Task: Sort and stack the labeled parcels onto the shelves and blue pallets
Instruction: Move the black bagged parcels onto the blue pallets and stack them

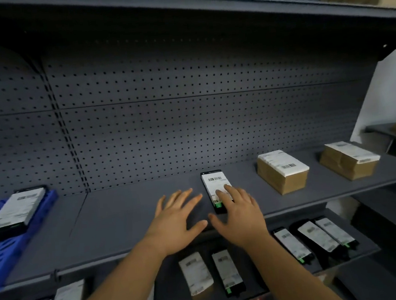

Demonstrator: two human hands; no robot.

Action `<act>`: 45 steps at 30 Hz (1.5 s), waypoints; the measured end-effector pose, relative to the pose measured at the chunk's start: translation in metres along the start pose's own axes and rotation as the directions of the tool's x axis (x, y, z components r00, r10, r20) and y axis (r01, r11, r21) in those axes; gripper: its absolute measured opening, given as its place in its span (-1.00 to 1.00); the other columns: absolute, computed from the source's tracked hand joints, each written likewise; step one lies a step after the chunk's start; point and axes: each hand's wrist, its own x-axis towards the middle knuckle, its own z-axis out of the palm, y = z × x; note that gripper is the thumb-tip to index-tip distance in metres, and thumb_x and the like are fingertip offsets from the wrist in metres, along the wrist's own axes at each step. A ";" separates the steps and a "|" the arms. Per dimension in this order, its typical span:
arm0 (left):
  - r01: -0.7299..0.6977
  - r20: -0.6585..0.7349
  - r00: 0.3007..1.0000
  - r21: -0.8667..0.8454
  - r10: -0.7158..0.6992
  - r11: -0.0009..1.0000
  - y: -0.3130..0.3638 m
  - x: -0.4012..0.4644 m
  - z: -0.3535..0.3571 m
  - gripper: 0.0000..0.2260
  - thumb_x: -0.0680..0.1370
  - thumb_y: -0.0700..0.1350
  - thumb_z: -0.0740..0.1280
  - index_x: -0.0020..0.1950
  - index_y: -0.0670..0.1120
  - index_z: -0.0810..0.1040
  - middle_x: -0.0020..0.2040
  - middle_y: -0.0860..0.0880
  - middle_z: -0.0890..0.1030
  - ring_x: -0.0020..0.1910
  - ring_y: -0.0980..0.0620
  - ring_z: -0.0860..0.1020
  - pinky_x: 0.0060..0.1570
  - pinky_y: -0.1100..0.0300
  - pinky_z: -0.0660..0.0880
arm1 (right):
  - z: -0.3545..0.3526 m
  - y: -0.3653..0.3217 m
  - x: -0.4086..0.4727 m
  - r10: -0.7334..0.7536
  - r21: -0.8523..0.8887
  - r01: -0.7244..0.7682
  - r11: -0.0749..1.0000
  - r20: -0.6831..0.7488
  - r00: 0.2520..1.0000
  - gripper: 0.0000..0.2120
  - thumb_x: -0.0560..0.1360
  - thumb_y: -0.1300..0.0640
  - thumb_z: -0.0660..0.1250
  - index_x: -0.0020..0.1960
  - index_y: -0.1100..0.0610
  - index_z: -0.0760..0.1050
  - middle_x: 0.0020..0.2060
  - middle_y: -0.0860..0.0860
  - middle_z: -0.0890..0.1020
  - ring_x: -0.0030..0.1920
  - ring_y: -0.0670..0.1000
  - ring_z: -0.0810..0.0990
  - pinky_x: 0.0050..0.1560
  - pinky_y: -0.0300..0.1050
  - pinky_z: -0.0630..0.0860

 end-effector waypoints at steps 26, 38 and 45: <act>0.243 -0.041 0.969 0.017 -0.242 0.970 -0.018 -0.015 0.010 -0.31 0.44 0.45 -0.12 0.54 0.23 0.05 0.57 0.12 0.07 0.54 0.05 -0.01 0.49 -0.07 -0.11 | 0.040 0.010 0.052 0.019 -0.090 -0.007 0.996 0.132 0.991 -0.46 0.54 -0.07 0.09 0.50 0.00 0.18 0.53 0.00 0.12 0.44 0.13 0.17 0.26 0.13 0.34; 0.188 -0.060 0.981 0.018 -0.187 0.982 -0.063 -0.067 -0.035 -0.30 0.45 0.44 -0.15 0.55 0.22 -0.02 0.58 0.11 -0.02 0.55 0.03 -0.10 0.50 -0.10 -0.16 | 0.022 -0.089 0.017 -0.021 -0.052 0.018 0.999 -0.063 0.998 -0.51 0.32 0.03 0.45 0.24 0.09 0.56 0.25 0.11 0.56 0.17 0.24 0.52 -0.07 0.20 0.53; 0.235 -0.105 0.967 0.024 -0.231 0.972 -0.139 -0.136 -0.060 -0.30 0.44 0.44 -0.12 0.55 0.23 -0.01 0.58 0.11 0.01 0.55 0.03 -0.07 0.49 -0.10 -0.13 | 0.028 -0.191 -0.007 -0.047 0.001 0.047 0.999 -0.105 0.993 -0.51 0.31 0.05 0.46 0.23 0.08 0.56 0.24 0.11 0.56 0.18 0.22 0.52 -0.05 0.20 0.52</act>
